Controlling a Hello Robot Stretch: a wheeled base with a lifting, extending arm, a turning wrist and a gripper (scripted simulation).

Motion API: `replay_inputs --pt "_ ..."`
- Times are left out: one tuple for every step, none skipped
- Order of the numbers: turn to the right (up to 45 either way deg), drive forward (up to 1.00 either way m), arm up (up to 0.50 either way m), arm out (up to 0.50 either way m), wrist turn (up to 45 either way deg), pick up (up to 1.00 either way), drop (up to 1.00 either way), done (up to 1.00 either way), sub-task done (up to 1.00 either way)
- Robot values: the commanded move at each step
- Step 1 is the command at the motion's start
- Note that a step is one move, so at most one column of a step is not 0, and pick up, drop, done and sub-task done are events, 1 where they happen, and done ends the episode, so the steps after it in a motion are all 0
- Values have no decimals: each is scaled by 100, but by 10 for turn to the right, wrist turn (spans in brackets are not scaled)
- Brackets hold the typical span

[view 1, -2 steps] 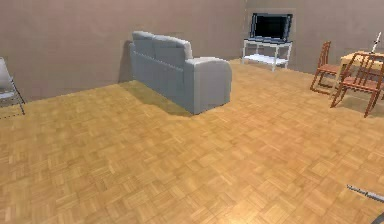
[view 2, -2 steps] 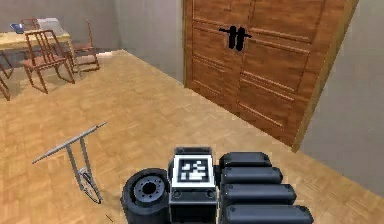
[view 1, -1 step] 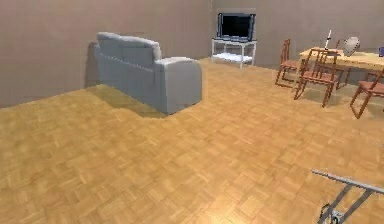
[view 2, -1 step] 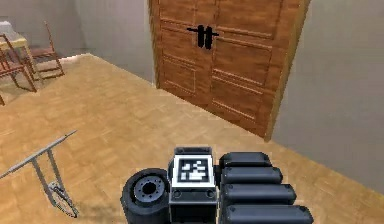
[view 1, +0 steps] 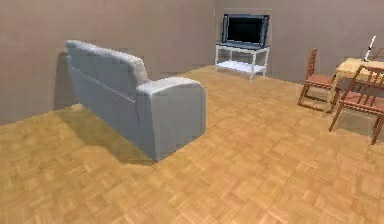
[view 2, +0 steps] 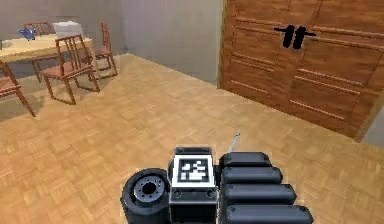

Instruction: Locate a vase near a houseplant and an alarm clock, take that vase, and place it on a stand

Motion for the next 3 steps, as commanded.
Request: replay_inputs --pt "150 0 0 0 0 0 0 0 0" --pt "0 100 0 0 0 0 0 0 0" --pt "30 0 0 0 0 0 0 0 0"
